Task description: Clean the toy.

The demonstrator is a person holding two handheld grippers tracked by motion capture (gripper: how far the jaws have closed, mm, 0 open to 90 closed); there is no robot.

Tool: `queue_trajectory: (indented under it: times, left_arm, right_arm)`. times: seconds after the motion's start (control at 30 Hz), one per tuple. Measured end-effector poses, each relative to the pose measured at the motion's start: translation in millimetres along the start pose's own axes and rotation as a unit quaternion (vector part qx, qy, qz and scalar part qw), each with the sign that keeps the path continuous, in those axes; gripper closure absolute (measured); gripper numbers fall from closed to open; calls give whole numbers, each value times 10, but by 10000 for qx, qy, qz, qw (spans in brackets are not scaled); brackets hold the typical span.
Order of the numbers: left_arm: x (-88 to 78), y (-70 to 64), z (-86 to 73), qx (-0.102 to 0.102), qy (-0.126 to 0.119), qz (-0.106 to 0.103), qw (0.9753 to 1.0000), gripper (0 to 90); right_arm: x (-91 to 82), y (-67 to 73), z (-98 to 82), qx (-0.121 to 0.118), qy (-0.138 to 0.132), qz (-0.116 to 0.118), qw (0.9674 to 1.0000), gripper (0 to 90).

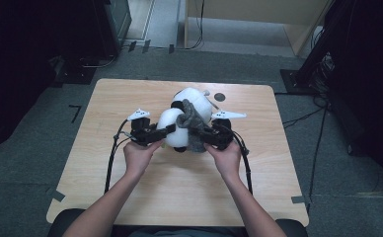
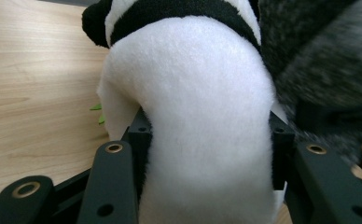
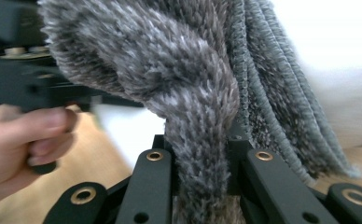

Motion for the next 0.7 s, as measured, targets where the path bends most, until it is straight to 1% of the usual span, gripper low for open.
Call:
queue_trajectory:
  times: [0.03, 0.1, 0.13, 0.17, 0.23, 0.27, 0.3, 0.37, 0.47, 0.5, 0.57, 0.67, 0.7]
  left_arm:
    - [2, -1, 0, 8, -3, 7, 10000, 521]
    - [4, -5, 0, -1, -25, 17, 10000, 520]
    - [1, -8, 2, -22, -22, 7, 10000, 520]
    - [0, -11, 6, -47, -36, -13, 10000, 520]
    - [-11, -21, 14, -59, -68, -25, 10000, 520]
    - [-19, -24, 18, -60, -78, -18, 9999, 520]
    - [-27, -20, 25, -76, -85, -21, 9999, 520]
    - [-34, -8, 34, -167, -94, -14, 9998, 520]
    - [-21, 4, 28, -177, -59, 67, 9998, 521]
    - [-18, 15, 28, -210, -38, 57, 9998, 521]
    - [-19, 41, 31, -341, -53, 16, 9994, 522]
    - [-34, 60, 47, -536, -124, -90, 9984, 521]
    - [-39, 56, 50, -529, -134, -102, 9985, 521]
  right_arm:
    - [23, 50, 6, -97, 52, 36, 9999, 792]
    - [77, 161, 14, -337, 134, 20, 9993, 792]
    - [103, 209, 14, -411, 154, 60, 9990, 792]
    - [131, 254, 9, -430, 168, 147, 9988, 791]
    - [185, 349, -10, -559, 155, 223, 9981, 791]
    - [210, 393, -19, -641, 139, 234, 9976, 792]
    - [227, 428, -27, -723, 120, 190, 9971, 792]
    - [255, 460, -46, -804, 41, 171, 9966, 793]
    - [324, 486, -110, -915, 25, 185, 9956, 795]
    - [349, 499, -136, -945, 35, 200, 9953, 795]
    - [391, 531, -177, -1020, 49, 207, 9946, 796]
    - [444, 577, -214, -1212, 124, 209, 9923, 797]
    - [475, 601, -237, -1336, 195, 210, 9906, 798]
Point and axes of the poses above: each handheld gripper's, and its own axes: x roughly forward along the jaws, z roughly out of its top, y roughly to its left, the point moved 3 cm from there along x, roughly forward along the jaws, and after that the axes turned 9 degrees about -x, right-handed, at the moved point
